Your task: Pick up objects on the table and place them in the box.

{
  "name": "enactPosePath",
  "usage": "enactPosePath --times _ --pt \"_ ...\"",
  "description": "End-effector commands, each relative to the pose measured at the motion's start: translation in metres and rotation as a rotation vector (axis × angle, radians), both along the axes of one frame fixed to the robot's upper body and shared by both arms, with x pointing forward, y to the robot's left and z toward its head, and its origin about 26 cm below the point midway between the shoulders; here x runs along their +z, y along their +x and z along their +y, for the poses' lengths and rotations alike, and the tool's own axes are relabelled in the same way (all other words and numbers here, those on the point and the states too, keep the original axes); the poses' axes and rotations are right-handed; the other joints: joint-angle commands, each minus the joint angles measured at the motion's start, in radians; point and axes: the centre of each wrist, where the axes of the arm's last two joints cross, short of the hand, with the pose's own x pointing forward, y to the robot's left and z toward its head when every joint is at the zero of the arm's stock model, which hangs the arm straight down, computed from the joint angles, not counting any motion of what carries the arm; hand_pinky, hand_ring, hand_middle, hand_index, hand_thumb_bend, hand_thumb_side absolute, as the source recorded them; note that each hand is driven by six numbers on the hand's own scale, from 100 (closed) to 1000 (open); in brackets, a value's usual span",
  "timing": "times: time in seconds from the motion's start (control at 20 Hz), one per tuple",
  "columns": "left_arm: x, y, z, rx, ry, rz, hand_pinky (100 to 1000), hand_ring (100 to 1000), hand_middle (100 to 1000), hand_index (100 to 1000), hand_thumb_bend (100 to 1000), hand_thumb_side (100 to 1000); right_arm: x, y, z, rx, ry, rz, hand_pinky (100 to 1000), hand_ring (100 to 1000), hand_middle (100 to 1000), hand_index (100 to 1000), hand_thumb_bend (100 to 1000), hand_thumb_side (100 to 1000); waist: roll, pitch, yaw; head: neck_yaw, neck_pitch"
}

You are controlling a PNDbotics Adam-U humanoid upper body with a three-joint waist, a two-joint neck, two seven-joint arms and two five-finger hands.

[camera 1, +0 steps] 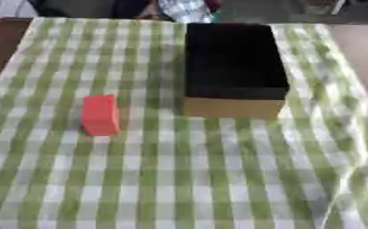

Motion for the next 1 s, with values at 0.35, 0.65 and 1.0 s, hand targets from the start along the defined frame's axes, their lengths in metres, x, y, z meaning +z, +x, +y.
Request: enactPosePath --times 0.35,0.65,1.0 --pt "0.056 -0.002 0.026 0.119 0.312 -0.072 751 643 658 827 165 777 0.008 -0.002 -0.001 0.004 -0.039 -0.039 821 754 609 817 100 843 -0.007 0.006 -0.011 -0.002 -0.009" --pt "0.093 -0.002 0.030 0.217 0.597 -0.032 729 653 662 860 184 763 0.008 -0.001 0.000 0.003 -0.051 -0.052 822 754 608 817 100 844 -0.008 0.024 -0.024 0.003 -0.013" --pt "0.126 0.015 0.030 0.279 0.991 0.059 714 704 704 887 184 752 0.008 -0.001 0.002 0.015 -0.061 -0.048 822 755 608 818 100 845 -0.004 0.022 -0.032 0.015 -0.009"
